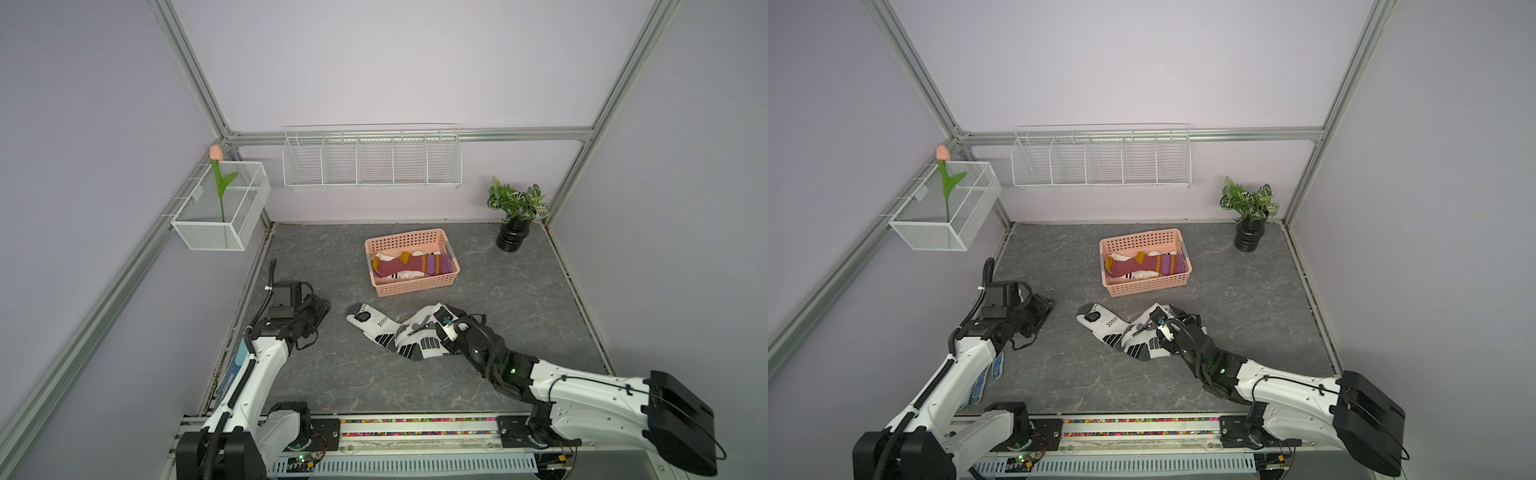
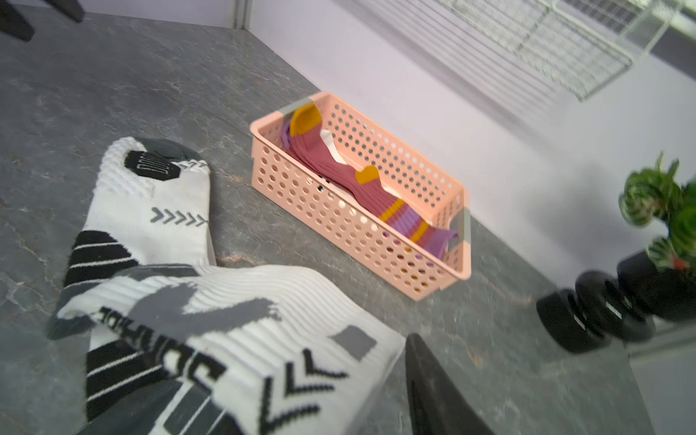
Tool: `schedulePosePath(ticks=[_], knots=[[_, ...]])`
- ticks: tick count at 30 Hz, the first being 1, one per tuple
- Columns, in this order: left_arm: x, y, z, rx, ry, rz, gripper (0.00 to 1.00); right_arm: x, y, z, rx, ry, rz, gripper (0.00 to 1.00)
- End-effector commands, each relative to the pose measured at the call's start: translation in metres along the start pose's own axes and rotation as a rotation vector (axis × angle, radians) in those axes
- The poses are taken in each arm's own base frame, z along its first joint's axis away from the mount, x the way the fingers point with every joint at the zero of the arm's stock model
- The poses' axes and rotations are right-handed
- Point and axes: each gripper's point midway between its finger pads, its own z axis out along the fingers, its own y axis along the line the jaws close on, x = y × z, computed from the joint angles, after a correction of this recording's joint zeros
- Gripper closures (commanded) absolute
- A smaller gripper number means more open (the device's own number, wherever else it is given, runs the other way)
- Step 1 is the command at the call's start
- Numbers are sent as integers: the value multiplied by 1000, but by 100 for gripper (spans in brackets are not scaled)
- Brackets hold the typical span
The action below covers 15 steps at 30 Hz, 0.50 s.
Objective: Place the socks together as a pair
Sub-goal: Flatten out the sock.
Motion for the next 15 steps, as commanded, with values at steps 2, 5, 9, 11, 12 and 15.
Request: schedulePosePath(ticks=[2, 5, 9, 11, 12, 15], knots=[[-4, 1, 21, -8, 7, 57, 48, 44, -46, -30, 208, 162, 214, 48], [-2, -2, 34, 12, 37, 67, 46, 60, -60, -47, 244, 221, 333, 41], [3, -11, 44, 68, 85, 66, 44, 80, -66, -58, 255, 324, 393, 34], [6, -16, 46, 97, 102, 75, 44, 88, -73, -63, 274, 403, 440, 35], [6, -17, 46, 106, 104, 78, 44, 89, -72, -63, 263, 436, 465, 35], [7, -18, 46, 122, 103, 99, 42, 88, -70, -61, 221, 507, 597, 35]])
